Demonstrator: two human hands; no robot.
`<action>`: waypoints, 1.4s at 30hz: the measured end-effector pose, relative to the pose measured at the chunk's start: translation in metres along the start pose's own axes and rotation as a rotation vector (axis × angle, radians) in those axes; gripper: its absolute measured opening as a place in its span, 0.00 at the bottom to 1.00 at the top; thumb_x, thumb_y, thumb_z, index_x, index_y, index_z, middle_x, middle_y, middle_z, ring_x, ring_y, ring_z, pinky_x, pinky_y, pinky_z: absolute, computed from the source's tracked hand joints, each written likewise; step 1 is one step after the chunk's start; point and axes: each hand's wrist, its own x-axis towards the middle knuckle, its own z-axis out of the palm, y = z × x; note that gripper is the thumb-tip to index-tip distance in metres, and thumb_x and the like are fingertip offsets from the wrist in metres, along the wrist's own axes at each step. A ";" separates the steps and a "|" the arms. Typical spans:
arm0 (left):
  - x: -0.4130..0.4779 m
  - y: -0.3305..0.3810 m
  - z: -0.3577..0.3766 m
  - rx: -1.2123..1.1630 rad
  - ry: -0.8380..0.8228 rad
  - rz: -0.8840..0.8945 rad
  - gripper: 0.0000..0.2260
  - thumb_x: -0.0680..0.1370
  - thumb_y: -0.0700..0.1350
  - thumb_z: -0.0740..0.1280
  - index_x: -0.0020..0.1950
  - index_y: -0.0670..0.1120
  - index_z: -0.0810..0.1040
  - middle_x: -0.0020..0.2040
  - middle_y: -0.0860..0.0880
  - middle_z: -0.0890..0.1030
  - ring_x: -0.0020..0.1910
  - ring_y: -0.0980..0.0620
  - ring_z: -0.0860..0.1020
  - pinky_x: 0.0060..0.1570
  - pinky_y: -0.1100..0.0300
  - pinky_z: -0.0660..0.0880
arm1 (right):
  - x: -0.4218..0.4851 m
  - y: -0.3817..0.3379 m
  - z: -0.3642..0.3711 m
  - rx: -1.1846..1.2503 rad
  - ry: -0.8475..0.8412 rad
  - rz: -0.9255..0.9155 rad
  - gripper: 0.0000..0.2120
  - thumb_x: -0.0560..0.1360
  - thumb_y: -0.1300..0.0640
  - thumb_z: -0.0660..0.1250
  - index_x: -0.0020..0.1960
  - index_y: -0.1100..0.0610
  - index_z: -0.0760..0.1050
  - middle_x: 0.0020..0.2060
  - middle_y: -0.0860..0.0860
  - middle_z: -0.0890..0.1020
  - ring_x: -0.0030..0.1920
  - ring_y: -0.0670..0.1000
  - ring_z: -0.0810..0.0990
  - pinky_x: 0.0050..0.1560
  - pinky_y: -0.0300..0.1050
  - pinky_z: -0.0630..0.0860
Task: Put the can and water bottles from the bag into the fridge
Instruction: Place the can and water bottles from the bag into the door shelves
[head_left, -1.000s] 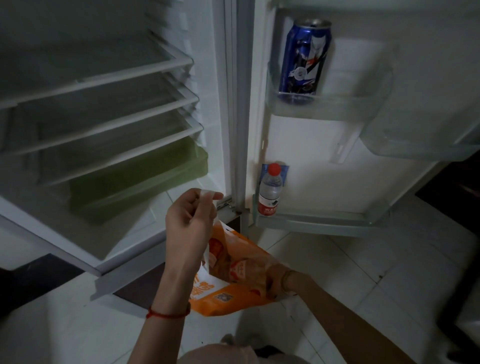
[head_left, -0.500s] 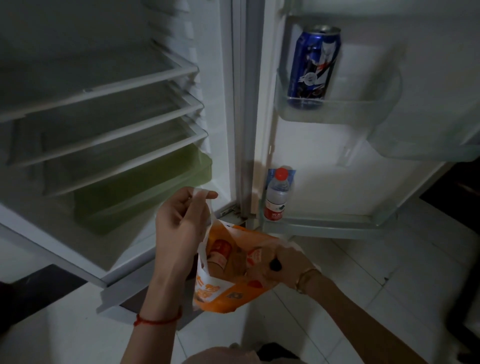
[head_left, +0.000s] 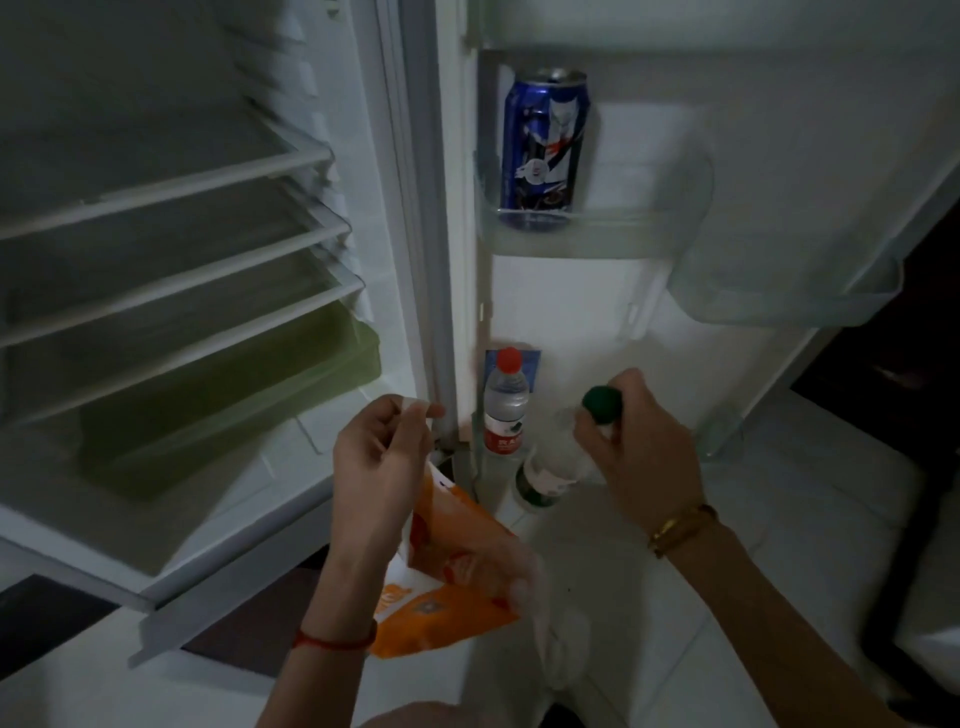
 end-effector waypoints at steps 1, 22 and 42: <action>0.000 0.000 0.004 0.013 0.014 0.006 0.12 0.83 0.42 0.61 0.45 0.40 0.82 0.22 0.56 0.66 0.22 0.59 0.63 0.27 0.63 0.62 | 0.008 0.005 -0.006 0.007 0.031 -0.010 0.15 0.75 0.47 0.65 0.46 0.57 0.65 0.31 0.46 0.68 0.27 0.46 0.68 0.27 0.32 0.59; -0.027 0.018 0.065 -0.002 0.218 0.020 0.14 0.82 0.41 0.61 0.41 0.44 0.83 0.25 0.53 0.67 0.25 0.56 0.63 0.26 0.65 0.60 | 0.100 0.067 0.042 -0.062 -0.191 -0.128 0.13 0.78 0.48 0.62 0.47 0.57 0.64 0.36 0.53 0.73 0.31 0.51 0.70 0.25 0.37 0.56; -0.038 0.017 0.089 -0.034 0.220 0.024 0.12 0.76 0.50 0.63 0.39 0.52 0.85 0.27 0.49 0.66 0.25 0.55 0.62 0.26 0.65 0.61 | 0.098 0.074 0.060 0.057 -0.413 0.097 0.29 0.71 0.38 0.67 0.57 0.60 0.64 0.39 0.54 0.76 0.36 0.54 0.76 0.30 0.42 0.68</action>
